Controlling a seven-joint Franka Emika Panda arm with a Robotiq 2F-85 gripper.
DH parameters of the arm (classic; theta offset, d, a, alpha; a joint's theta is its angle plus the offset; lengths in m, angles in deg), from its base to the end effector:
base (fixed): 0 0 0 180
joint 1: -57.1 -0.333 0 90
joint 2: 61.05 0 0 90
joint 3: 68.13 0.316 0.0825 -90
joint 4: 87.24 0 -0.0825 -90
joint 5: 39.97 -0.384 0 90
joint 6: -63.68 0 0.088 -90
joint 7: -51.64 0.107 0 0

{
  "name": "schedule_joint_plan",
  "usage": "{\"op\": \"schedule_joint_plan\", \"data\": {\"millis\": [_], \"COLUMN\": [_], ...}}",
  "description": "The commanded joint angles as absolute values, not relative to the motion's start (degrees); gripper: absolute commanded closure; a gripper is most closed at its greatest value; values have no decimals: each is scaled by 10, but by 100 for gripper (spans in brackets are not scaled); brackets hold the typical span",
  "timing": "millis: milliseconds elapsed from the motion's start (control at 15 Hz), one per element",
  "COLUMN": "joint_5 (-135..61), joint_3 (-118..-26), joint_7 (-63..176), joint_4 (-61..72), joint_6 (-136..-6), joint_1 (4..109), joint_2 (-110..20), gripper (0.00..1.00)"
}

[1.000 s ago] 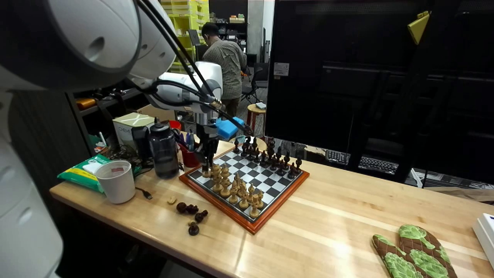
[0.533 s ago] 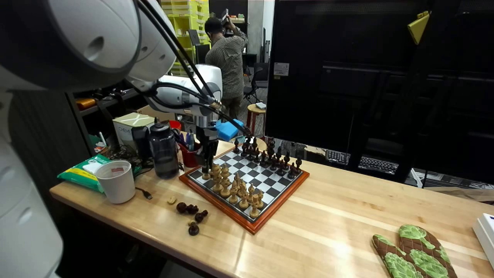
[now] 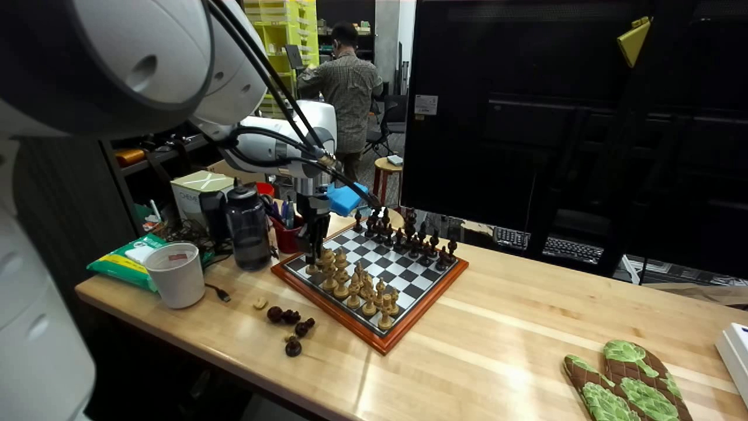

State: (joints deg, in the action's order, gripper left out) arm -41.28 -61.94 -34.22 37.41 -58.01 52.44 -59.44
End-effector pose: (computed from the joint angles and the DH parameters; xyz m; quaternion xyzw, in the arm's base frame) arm 0.5193 0.1004 0.3724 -0.6687 -0.7424 0.0249 0.0330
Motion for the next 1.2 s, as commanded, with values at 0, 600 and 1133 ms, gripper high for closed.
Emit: {"op": "schedule_joint_plan", "data": {"millis": [0, 600, 1133], "joint_5": [-398, -383, -384], "joint_3": [-620, -622, -624], "joint_7": [-358, -367, -380], "joint_4": [388, 392, 392], "joint_6": [-600, -620, -630], "joint_1": [522, 524, 526], "joint_2": [-605, -599, -588], "gripper": [93, 93, 93]}}
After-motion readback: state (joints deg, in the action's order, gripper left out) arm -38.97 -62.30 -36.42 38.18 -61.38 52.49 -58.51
